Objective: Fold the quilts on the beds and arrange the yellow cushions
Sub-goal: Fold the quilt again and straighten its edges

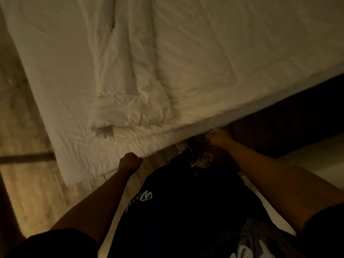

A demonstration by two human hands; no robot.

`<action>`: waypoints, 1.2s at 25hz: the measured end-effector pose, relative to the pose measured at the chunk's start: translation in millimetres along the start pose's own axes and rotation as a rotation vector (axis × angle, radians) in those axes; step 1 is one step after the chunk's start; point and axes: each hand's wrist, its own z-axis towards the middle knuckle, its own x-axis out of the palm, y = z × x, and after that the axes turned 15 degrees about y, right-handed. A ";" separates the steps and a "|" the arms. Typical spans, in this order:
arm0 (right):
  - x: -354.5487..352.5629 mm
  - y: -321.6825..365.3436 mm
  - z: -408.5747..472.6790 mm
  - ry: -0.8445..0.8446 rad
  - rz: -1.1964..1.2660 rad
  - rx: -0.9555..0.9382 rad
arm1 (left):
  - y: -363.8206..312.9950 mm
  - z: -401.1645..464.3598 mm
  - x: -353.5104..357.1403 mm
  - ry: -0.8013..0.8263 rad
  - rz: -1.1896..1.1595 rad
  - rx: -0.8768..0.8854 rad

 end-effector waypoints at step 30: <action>-104.5 195.7 68.1 -0.093 0.377 -0.461 | -79.3 33.5 -48.6 -0.620 -0.636 -0.028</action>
